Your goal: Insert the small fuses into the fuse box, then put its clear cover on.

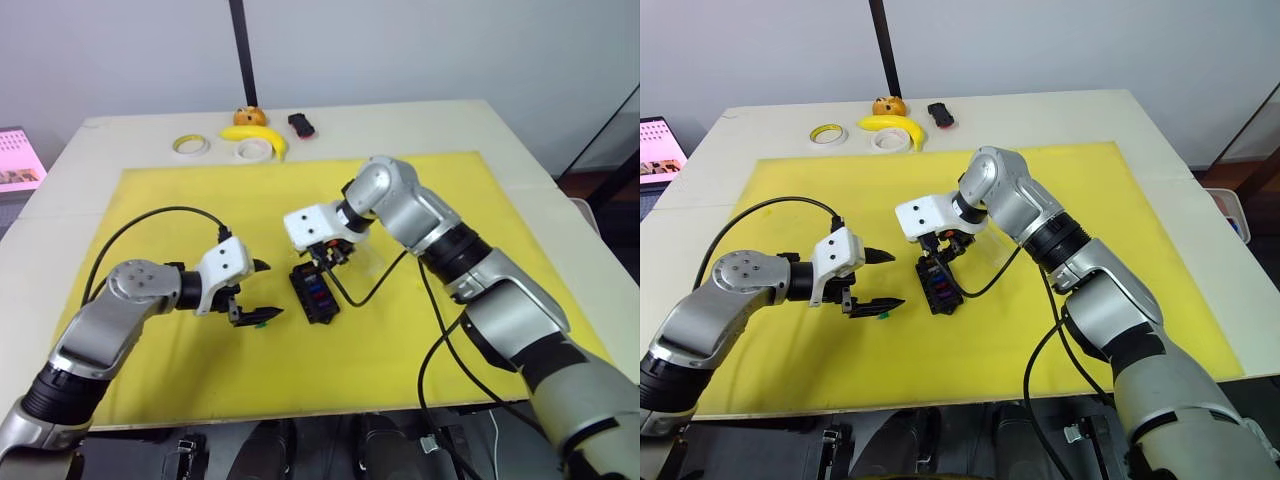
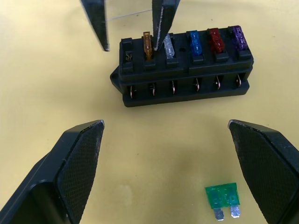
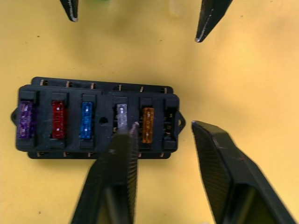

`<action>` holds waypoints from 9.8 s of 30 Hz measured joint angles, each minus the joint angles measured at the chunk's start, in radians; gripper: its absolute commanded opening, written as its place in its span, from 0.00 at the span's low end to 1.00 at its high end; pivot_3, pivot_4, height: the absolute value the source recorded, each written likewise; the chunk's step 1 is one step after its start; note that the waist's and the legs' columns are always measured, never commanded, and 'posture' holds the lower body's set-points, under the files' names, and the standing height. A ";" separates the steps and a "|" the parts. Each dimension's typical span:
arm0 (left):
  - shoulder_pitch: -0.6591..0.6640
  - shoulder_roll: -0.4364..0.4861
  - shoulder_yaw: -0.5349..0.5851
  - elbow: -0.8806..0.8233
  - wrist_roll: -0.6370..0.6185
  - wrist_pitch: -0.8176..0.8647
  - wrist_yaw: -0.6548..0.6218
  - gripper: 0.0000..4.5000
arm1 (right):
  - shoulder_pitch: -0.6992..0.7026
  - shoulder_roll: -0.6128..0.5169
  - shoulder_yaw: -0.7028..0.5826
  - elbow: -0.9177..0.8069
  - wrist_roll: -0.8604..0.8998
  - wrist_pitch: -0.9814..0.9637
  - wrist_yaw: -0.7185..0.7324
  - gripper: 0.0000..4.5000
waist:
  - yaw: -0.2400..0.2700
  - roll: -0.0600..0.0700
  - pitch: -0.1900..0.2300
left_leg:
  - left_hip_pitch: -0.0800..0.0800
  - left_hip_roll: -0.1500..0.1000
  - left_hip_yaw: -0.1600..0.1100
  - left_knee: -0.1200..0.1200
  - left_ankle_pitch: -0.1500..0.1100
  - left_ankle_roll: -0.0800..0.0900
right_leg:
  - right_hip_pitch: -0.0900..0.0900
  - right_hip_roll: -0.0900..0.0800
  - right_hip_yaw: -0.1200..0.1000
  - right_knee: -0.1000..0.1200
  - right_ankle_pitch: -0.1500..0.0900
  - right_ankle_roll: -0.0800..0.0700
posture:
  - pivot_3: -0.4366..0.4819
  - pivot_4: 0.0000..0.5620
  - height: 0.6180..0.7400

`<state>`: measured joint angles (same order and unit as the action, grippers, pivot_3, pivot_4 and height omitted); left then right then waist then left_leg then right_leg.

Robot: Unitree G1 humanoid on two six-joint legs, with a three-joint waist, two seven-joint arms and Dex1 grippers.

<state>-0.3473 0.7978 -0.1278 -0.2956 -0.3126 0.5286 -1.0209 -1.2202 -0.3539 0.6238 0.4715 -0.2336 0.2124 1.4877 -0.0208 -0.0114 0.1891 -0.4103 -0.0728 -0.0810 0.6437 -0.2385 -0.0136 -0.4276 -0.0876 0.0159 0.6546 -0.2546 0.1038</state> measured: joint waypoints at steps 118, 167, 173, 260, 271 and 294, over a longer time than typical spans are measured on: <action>-0.235 0.039 -0.093 0.572 -0.315 0.504 -0.451 1.00 | 0.629 -0.556 -0.471 -0.961 0.687 0.464 -0.298 0.99 | 0.010 0.000 0.000 | 0.000 0.001 0.002 0.003 -0.002 0.004 | 0.004 -0.004 -0.001 -0.005 0.000 0.001 | 0.48 0.27 1.00; -0.133 -0.034 -0.082 0.481 -0.266 0.527 -0.445 0.01 | 0.692 -0.568 -0.453 -0.978 0.665 0.480 -0.383 1.00 | 0.007 0.000 0.000 | 0.000 0.000 0.002 0.003 -0.003 0.005 | 0.004 -0.006 0.001 -0.005 0.000 0.001 | 0.48 0.27 1.00; -0.063 -0.091 0.034 0.391 -0.352 0.634 -0.310 0.52 | 0.691 -0.566 -0.440 -0.978 0.661 0.480 -0.388 1.00 | 0.009 0.000 0.000 | 0.000 0.000 0.002 0.003 -0.003 0.005 | 0.005 -0.006 0.001 -0.005 0.000 0.001 | 0.48 0.27 1.00; -0.281 0.007 -0.015 0.212 -0.089 -0.053 -0.313 0.00 | 0.205 -0.165 -0.138 -0.627 0.627 0.743 -0.454 0.47 | 0.003 0.001 -0.001 | -0.011 -0.001 0.000 0.004 -0.001 0.003 | -0.006 -0.001 -0.002 -0.003 0.002 0.003 | 0.48 0.27 1.00; -0.281 0.001 -0.025 0.208 -0.070 -0.064 -0.306 0.00 | 0.206 -0.168 -0.136 -0.626 0.591 0.731 -0.441 0.09 | 0.003 0.001 -0.001 | -0.011 -0.001 0.000 0.005 -0.001 0.003 | -0.006 -0.001 -0.001 -0.003 0.002 0.003 | 0.48 0.27 1.00; -0.281 -0.005 -0.025 0.209 -0.066 -0.065 -0.307 0.00 | 0.218 -0.164 -0.131 -0.626 0.561 0.714 -0.428 0.04 | 0.003 0.001 -0.001 | -0.011 -0.001 0.000 0.005 -0.001 0.002 | -0.006 -0.001 -0.001 -0.002 0.002 0.003 | 0.48 0.27 1.00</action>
<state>-0.6280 0.7931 -0.1533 -0.0871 -0.3790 0.4635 -1.3277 -1.0023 -0.5181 0.4924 -0.1544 0.3270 0.9262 1.0596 -0.0180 -0.0108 0.1886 -0.4212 -0.0736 -0.0814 0.6486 -0.2393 -0.0112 -0.4336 -0.0885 0.0145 0.6528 -0.2525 0.1066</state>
